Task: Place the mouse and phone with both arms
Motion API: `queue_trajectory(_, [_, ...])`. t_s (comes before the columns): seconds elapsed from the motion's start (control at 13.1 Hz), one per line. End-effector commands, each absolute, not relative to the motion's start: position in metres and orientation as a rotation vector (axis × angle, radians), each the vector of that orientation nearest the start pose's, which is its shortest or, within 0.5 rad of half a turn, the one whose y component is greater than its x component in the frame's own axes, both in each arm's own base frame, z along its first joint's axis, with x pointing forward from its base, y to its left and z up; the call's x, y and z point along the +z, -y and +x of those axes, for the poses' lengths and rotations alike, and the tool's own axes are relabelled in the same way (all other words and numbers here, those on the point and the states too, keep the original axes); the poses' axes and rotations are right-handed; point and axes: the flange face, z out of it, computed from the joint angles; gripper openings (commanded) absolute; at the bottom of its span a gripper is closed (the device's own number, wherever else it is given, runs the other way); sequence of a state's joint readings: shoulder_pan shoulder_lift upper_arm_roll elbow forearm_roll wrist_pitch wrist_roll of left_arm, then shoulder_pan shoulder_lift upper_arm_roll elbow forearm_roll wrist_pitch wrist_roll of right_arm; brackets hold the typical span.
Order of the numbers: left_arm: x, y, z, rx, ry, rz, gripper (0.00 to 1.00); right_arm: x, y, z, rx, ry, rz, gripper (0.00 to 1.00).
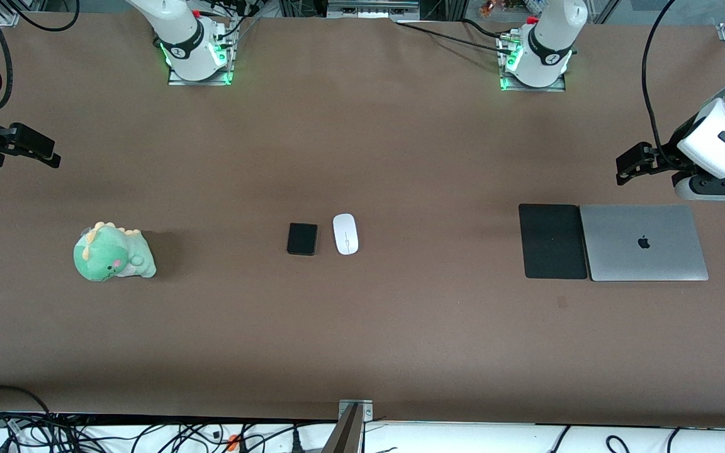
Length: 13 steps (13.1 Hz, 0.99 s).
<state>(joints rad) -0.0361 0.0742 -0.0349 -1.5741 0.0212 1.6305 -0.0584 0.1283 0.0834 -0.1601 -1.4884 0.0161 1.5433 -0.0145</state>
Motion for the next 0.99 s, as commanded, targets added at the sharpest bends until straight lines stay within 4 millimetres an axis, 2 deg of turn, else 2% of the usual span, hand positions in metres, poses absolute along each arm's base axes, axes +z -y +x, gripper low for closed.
queue_trajectory(0.0, [0.595,0.036,0.579,0.015,-0.028,-3.149,1.0,0.619,0.013,0.572,0.055,-0.034,-3.15,1.0])
queue_trajectory(0.53, [0.597,0.042,0.579,0.008,-0.031,-3.149,1.0,0.619,0.013,0.571,0.057,-0.034,-3.15,1.0])
queue_trajectory(0.68, [0.592,0.054,0.58,0.023,-0.019,-3.151,1.0,0.619,0.014,0.571,0.057,-0.036,-3.15,1.0])
queue_trajectory(0.84, [0.569,0.092,0.584,0.087,0.093,-3.147,1.0,0.619,0.013,0.572,0.055,-0.034,-3.15,1.0])
queue_trajectory(0.91, [0.559,0.121,0.583,0.114,0.116,-3.153,1.0,0.619,0.013,0.571,0.059,-0.033,-3.149,1.0])
